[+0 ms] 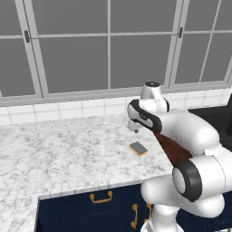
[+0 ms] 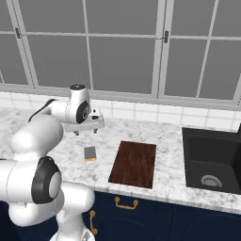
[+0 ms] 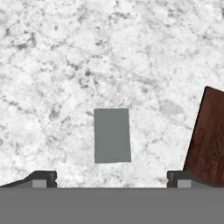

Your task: Pick up the sponge from the counter and clean the cutting board by briefly scrubbing or pressing down on the cutting board. Once finished, release the sponge.

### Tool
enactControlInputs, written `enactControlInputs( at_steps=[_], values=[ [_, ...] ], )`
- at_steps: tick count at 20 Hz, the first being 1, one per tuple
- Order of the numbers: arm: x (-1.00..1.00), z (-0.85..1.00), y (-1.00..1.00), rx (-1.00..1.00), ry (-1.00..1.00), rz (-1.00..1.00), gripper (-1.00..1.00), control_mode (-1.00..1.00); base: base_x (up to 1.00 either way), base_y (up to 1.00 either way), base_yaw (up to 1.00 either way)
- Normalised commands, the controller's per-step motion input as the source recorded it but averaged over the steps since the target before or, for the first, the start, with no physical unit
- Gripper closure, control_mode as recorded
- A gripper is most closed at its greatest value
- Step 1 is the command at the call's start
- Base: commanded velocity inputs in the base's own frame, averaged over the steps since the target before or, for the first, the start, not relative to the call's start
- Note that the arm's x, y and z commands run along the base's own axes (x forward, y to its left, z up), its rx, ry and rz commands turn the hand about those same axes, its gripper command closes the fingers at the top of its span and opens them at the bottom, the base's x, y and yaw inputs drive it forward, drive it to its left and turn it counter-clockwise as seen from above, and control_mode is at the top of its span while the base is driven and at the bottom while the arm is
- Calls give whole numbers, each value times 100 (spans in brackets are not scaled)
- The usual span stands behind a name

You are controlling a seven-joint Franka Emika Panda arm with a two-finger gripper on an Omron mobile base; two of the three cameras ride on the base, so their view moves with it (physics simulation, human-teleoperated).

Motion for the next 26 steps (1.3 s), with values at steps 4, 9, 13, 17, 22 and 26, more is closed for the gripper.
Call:
enactControlInputs(
  at_steps=[4,9,13,17,22,26],
  values=[
    [6,-42,2,0,0,3,-100,-100,0,0,0],
    [1,-41,0,0,0,4,-100,-100,0,0,0],
    [0,-37,0,0,0,7,-100,-100,0,0,0],
    [0,-33,0,0,0,5,-100,-100,0,0,0],
    [4,-30,0,0,0,5,-100,-100,0,0,0],
    [14,-31,0,0,3,2,-100,-100,0,0,0]
  ],
)
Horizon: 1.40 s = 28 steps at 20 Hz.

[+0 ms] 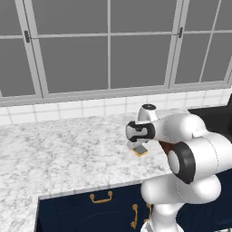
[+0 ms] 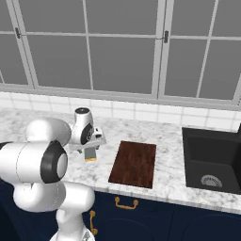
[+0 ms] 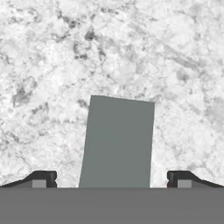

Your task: Pick up the sponge from the counter and clean the cutting board by briefly scrubbing or pressing down on the cutting board. Once finished, release the sponge.

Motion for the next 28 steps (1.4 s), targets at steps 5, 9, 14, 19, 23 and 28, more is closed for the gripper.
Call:
enactControlInputs(
  at_steps=[5,9,14,19,23,28],
  values=[
    [14,-32,0,0,2,2,-100,-100,0,0,0],
    [17,-34,2,0,2,1,-100,-100,0,0,0],
    [18,-42,0,0,2,1,-100,-100,0,0,0],
    [10,-46,5,-1,2,1,100,-100,0,0,0],
    [4,-33,0,0,1,0,100,-100,0,0,0],
    [-44,-2,-2,1,-6,1,100,-100,0,0,0]
  ],
)
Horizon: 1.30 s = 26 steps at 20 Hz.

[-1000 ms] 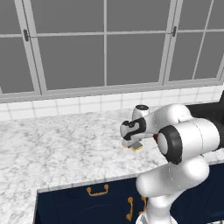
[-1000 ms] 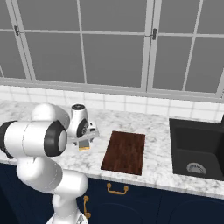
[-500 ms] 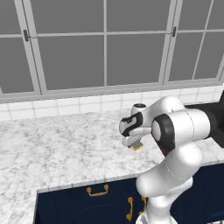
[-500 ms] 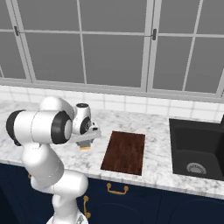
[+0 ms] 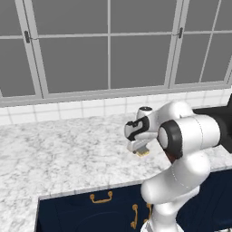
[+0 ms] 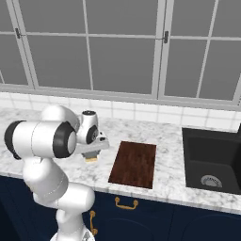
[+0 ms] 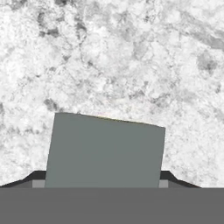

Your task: Pick up the sponge from the counter and clean the cutting board by briefly scrubbing or pressing down on the cutting board. Once finished, release the sponge.

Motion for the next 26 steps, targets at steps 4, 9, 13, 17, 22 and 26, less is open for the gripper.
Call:
enactControlInputs(
  at_steps=[4,9,13,17,22,26],
  values=[
    [-34,55,-1,0,-2,0,100,-100,0,0,0],
    [-8,93,0,-2,1,0,100,-100,0,0,0],
    [6,39,-5,-12,14,0,100,-100,0,0,0],
    [25,8,-29,-3,6,0,100,-100,0,0,0],
    [26,5,-49,3,1,0,100,-100,0,0,0],
    [12,0,-55,8,0,0,100,-100,0,0,0]
  ],
)
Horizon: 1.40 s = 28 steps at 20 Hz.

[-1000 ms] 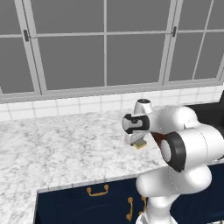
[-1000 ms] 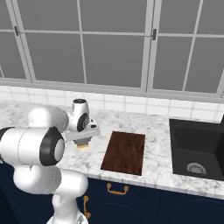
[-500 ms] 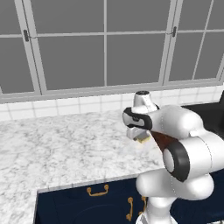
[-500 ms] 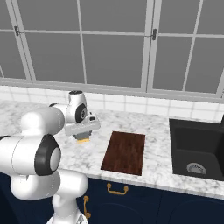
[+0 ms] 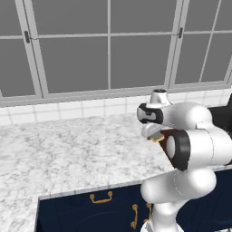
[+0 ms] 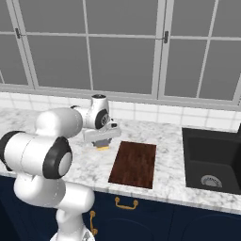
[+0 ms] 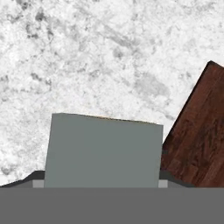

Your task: Pick up the sponge from the counter and clean the cutting board by briefly scrubbing or pressing down on the cutting board. Once finished, release the sponge.

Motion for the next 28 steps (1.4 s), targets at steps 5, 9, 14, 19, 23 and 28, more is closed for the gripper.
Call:
enactControlInputs(
  at_steps=[5,9,14,19,23,28],
  values=[
    [2,0,-54,4,-1,0,100,-100,0,0,0],
    [16,0,-48,0,0,0,100,-100,0,0,0],
    [26,-13,-27,0,-14,0,100,-100,0,0,0],
    [22,-51,-9,0,-12,0,100,-100,0,0,0],
    [10,-58,-6,0,-4,0,100,-100,0,0,0],
    [24,-34,-10,0,0,0,100,-100,0,0,0]
  ],
)
